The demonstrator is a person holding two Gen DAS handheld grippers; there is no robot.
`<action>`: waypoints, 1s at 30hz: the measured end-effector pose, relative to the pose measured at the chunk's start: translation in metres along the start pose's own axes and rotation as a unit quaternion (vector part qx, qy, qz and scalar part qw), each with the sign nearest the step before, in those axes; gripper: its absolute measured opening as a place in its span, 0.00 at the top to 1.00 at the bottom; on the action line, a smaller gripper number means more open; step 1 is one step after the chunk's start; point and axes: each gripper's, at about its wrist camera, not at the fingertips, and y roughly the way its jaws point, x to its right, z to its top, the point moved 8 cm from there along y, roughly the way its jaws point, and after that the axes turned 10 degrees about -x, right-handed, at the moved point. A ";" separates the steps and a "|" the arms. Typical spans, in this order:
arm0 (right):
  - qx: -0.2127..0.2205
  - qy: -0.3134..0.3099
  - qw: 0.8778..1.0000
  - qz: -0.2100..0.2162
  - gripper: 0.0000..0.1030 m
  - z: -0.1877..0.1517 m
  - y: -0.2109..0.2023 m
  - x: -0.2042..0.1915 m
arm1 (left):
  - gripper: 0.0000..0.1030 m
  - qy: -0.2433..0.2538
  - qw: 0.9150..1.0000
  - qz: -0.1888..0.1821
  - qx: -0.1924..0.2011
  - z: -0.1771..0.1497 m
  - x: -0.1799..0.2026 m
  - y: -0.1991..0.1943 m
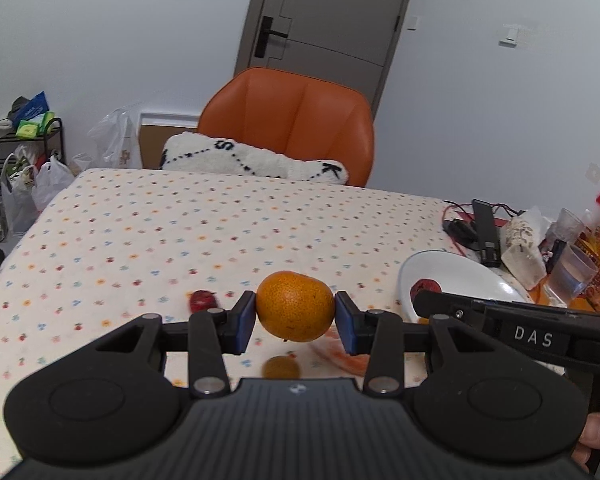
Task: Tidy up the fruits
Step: 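Carry the orange and red plum over the white plate and open both tools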
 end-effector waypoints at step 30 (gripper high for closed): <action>0.024 0.066 0.993 -0.095 0.80 -0.016 -0.059 0.101 | 0.60 0.073 0.993 -0.087 -0.036 -0.012 0.113 0.041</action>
